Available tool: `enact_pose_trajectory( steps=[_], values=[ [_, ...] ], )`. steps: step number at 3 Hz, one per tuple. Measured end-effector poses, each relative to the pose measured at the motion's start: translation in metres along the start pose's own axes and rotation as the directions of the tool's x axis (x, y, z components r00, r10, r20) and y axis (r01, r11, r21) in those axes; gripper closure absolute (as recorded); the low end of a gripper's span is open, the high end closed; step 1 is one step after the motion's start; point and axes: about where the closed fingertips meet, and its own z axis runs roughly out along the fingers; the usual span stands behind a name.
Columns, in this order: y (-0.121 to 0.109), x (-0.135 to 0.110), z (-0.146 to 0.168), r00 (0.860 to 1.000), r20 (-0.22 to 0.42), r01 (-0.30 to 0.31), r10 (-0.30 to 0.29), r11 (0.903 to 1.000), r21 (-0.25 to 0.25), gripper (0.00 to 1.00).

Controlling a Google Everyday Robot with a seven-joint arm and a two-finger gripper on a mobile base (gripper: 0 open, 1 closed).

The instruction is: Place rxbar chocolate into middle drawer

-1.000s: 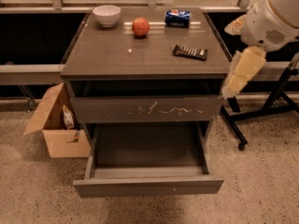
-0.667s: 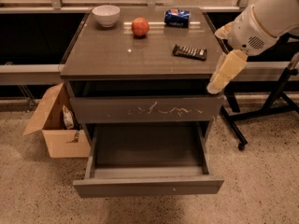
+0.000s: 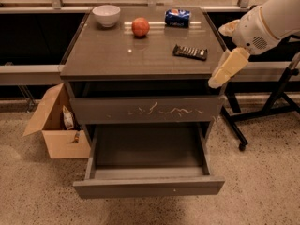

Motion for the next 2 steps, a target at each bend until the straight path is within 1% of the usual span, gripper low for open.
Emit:
enact_pose_trajectory(
  steps=[1,2],
  values=[
    [-0.039,0.007,0.014,0.993,0.115,-0.043,0.04,0.9988,0.023,0.0],
    [-0.073,0.012,0.033,0.978,0.192,-0.087,0.081,0.996,0.022,0.0]
  ],
)
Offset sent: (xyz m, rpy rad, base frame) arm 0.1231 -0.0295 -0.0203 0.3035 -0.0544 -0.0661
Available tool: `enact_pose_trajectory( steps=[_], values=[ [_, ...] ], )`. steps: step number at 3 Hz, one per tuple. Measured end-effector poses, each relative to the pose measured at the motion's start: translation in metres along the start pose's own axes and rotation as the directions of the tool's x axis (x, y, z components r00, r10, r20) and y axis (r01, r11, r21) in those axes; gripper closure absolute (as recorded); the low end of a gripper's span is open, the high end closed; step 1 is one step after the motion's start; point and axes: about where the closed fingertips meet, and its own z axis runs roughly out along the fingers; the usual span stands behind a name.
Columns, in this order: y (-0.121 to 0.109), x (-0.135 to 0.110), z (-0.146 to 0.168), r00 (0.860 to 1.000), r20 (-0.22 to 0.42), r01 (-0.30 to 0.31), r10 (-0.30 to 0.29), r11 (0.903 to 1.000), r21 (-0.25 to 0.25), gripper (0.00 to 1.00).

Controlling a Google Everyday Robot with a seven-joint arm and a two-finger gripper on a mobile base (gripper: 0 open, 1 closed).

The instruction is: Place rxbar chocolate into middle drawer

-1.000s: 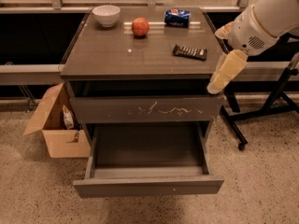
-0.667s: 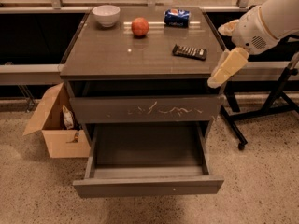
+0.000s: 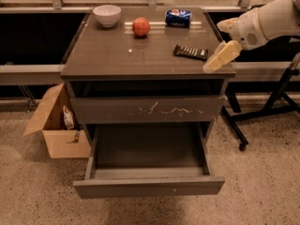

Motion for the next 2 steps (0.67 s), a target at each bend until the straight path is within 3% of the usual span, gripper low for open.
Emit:
enact_pose_trajectory(
  steps=[2],
  values=[
    [-0.042,0.004,0.047,0.994,0.084,-0.066,0.066,0.9978,-0.003,0.0]
  ],
)
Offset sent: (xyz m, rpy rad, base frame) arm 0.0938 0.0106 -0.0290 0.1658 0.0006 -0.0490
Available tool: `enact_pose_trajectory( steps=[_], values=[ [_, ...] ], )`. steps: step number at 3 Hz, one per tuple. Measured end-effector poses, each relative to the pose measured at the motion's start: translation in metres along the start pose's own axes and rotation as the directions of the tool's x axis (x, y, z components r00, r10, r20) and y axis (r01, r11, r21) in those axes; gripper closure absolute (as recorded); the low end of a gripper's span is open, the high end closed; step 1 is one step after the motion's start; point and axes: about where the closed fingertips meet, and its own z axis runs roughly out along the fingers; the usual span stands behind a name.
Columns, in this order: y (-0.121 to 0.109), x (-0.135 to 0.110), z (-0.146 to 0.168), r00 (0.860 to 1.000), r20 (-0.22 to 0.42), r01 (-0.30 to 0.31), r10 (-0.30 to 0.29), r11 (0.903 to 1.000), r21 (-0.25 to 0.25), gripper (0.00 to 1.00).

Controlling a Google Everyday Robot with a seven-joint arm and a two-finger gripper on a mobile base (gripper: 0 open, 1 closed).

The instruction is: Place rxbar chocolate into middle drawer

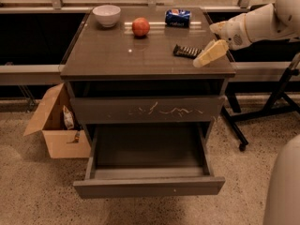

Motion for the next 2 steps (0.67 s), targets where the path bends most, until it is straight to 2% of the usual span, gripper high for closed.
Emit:
enact_pose_trajectory(
  steps=[1,2],
  values=[
    [-0.016,0.004,0.034,0.999,0.019,-0.037,0.037,0.9991,-0.021,0.0],
    [-0.023,0.009,0.053,0.998,0.029,-0.063,0.064,0.9972,-0.041,0.0]
  ],
)
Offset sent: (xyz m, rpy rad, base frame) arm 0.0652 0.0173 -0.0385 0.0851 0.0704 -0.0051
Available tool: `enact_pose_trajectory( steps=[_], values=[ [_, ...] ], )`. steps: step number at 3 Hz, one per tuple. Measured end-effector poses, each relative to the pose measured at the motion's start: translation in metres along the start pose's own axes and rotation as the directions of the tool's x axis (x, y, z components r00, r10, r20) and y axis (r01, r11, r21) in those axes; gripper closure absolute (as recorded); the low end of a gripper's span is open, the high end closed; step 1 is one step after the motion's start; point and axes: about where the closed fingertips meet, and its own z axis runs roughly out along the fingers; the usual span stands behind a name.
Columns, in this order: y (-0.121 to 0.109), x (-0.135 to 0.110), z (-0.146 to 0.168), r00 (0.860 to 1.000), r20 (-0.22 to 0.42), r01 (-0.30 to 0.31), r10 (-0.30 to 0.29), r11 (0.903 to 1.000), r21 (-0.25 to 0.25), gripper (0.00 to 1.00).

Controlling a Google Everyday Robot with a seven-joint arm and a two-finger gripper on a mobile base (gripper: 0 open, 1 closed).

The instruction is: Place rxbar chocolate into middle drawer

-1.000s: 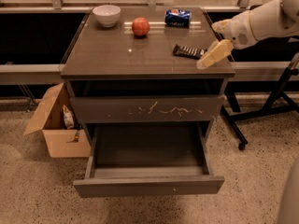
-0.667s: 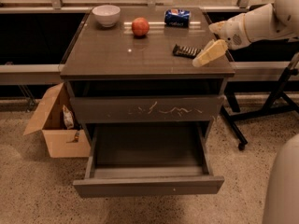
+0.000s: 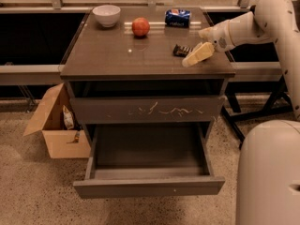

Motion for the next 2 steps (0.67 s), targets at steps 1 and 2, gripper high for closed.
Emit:
enact_pose_trajectory(
  steps=[1,2],
  values=[
    [-0.007,0.01,0.01,0.999,-0.002,-0.036,0.036,0.9993,-0.011,0.0],
    [-0.012,0.02,0.016,0.998,-0.01,-0.07,0.07,0.9973,-0.021,0.15]
  ],
)
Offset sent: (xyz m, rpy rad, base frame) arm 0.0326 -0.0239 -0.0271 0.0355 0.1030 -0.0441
